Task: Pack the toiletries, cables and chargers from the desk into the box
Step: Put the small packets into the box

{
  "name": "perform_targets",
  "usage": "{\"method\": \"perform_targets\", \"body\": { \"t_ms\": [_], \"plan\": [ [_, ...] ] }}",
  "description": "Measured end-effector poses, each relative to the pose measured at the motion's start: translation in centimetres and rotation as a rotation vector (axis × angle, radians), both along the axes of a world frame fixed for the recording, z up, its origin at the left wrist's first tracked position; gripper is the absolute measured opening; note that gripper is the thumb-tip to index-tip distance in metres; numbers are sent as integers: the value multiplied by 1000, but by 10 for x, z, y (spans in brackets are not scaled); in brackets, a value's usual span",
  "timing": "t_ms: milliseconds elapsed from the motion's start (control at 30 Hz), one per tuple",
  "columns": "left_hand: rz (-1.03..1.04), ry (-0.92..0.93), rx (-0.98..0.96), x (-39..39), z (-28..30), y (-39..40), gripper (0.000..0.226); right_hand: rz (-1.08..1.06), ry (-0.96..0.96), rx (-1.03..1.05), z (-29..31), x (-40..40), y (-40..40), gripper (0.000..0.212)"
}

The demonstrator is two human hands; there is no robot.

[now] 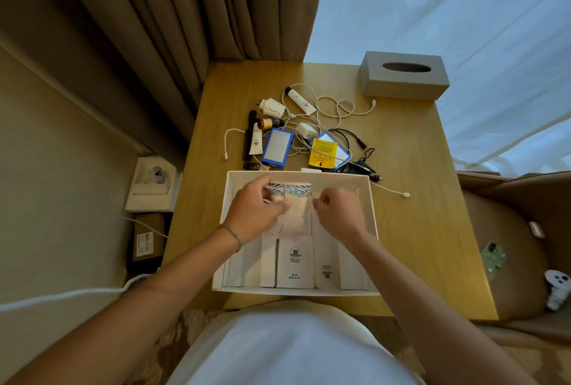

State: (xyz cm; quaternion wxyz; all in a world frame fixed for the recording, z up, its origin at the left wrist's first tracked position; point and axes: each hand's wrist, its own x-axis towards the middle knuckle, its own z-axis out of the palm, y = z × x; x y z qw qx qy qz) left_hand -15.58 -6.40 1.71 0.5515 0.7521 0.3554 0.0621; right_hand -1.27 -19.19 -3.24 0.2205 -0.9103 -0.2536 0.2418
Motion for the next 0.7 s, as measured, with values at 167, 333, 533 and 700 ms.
{"method": "perform_targets", "body": {
  "t_ms": [167,333,533,700],
  "plan": [
    [-114,243,23,15,-41,-25,23,-36,-14,75,32,1,-22,26],
    [-216,349,-1,26,-68,-49,19,-119,30,111,42,0,-37,22],
    [-337,411,-27,32,-79,-72,23,-152,58,165,47,3,-50,20],
    [-477,461,340,36,-83,-83,19,-170,43,200,51,9,-52,22]
  ]
}}
